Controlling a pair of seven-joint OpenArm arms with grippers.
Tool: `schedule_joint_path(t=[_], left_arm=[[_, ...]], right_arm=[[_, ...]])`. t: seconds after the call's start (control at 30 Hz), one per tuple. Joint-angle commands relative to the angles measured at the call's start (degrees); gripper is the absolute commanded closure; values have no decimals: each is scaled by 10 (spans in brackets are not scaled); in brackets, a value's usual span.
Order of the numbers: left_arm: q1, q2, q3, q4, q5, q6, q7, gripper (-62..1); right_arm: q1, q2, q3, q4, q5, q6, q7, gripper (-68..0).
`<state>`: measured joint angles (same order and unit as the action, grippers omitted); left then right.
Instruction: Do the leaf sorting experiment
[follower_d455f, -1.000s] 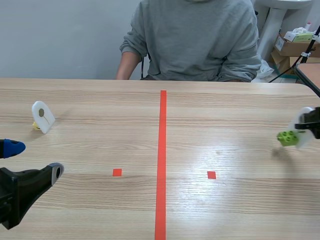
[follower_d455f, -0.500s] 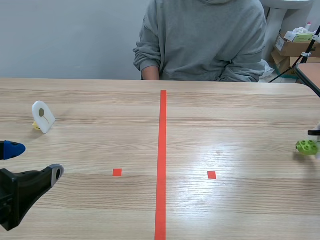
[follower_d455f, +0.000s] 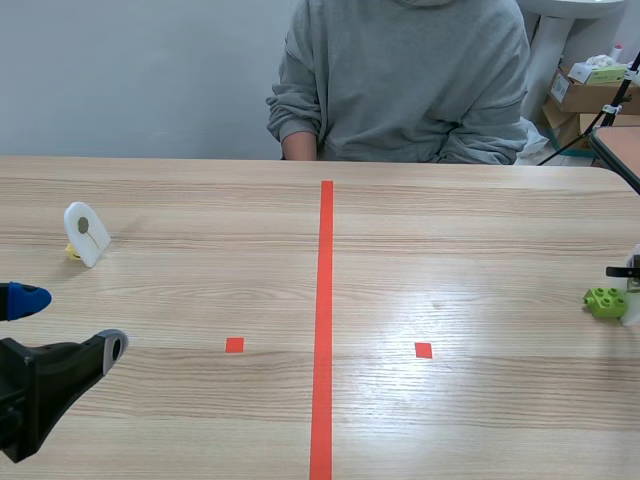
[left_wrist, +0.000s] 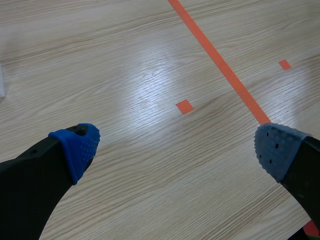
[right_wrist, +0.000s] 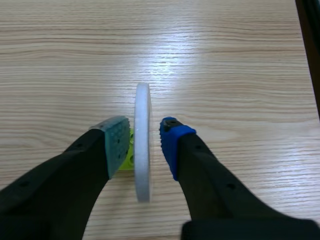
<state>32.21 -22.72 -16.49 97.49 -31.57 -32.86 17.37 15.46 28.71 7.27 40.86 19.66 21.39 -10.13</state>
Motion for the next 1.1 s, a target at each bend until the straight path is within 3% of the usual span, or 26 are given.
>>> schedule_joint_path(t=[0.0,0.23,0.3,0.4,0.5,0.6,0.8,0.87,1.07], left_arm=[[0,0,-3,14,-8,-1,-5,-623],[0,0,-3,14,-8,-1,-3,-623],[0,0,-3,14,-8,-1,-3,-623],[0,0,-3,14,-8,-1,-3,-623],[0,0,-3,14,-8,-1,1,-623],[0,0,-3,14,-8,-1,2,-623],[0,0,-3,14,-8,-1,1,-623],[0,0,-3,14,-8,-4,1,-623],[0,0,-3,14,-18,-16,-5,-623]], right_arm=[[4,2,2,5,3,0,11,-243],[5,5,2,6,3,0,26,-530],[4,8,2,7,0,3,25,-572],[-3,18,5,27,3,27,-5,-578],[-39,41,22,97,31,67,-47,-578],[-103,64,63,189,75,106,-82,-578],[-279,78,150,346,200,213,-95,-578],[-337,72,164,393,231,213,-98,-578],[-454,39,195,531,265,213,-110,-578]])
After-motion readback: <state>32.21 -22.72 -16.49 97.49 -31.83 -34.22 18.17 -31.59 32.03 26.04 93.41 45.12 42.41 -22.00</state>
